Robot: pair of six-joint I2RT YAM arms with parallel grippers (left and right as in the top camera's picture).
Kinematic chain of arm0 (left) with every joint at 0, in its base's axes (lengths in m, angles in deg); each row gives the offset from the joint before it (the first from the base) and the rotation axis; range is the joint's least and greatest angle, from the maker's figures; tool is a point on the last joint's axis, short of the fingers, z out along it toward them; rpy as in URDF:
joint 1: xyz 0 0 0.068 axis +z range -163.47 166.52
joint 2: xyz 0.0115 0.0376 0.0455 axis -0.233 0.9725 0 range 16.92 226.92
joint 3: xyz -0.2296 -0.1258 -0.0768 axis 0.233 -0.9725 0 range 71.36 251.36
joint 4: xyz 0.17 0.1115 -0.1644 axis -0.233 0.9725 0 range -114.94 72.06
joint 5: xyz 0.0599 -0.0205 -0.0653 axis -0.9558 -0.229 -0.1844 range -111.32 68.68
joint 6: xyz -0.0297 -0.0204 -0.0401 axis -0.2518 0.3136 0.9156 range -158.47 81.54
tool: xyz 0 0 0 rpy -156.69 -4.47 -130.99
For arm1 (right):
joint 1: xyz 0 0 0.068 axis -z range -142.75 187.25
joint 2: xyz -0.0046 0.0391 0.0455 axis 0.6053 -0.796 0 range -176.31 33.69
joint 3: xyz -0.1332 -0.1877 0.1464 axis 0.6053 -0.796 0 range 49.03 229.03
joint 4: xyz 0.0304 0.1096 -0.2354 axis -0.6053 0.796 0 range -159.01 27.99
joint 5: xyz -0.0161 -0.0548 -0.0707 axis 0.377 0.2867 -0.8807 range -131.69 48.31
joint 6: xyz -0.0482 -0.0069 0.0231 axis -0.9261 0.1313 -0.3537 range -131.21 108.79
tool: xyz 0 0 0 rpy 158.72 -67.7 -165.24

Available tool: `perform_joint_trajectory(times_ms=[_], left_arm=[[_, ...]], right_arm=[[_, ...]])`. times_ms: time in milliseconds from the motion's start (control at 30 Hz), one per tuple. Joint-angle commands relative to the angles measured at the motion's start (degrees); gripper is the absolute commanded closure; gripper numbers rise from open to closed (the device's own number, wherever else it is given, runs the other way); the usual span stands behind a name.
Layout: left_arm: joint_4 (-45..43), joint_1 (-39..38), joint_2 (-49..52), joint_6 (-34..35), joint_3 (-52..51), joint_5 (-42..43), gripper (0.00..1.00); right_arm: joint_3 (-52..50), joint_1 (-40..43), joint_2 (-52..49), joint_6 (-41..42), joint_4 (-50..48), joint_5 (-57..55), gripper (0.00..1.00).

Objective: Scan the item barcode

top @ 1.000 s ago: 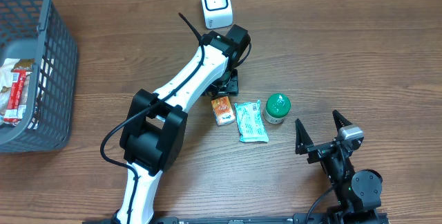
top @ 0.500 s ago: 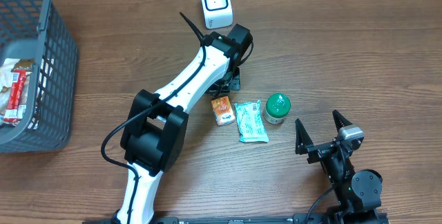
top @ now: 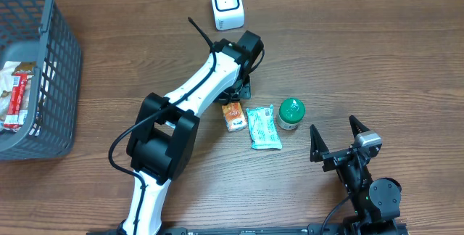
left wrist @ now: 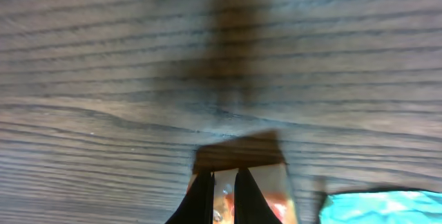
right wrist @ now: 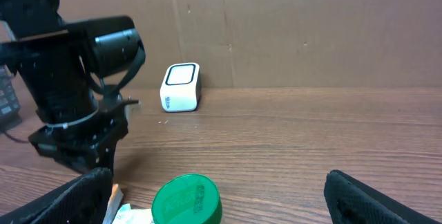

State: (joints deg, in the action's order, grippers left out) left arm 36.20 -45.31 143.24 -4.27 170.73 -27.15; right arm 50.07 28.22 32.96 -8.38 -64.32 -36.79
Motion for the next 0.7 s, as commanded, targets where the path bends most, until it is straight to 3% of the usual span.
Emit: perform_joint_trajectory(times_ms=[0, 367, 667], left_arm=[[-0.61, 0.13, -0.04, 0.74, -2.32, 0.96, 0.96], [-0.85, 0.07, -0.04, -3.43, -2.32, 11.67, 0.96], [2.32, 2.14, -0.61, -4.92, 2.12, 11.89, 0.96]], right_arm=[[-0.57, 0.0, 0.55, 0.17, -0.26, -0.59, 0.0], [-0.57, 0.0, 0.55, 0.17, -0.26, -0.59, 0.0], [-0.57, 0.02, 0.55, 0.17, -0.26, -0.59, 0.0]])
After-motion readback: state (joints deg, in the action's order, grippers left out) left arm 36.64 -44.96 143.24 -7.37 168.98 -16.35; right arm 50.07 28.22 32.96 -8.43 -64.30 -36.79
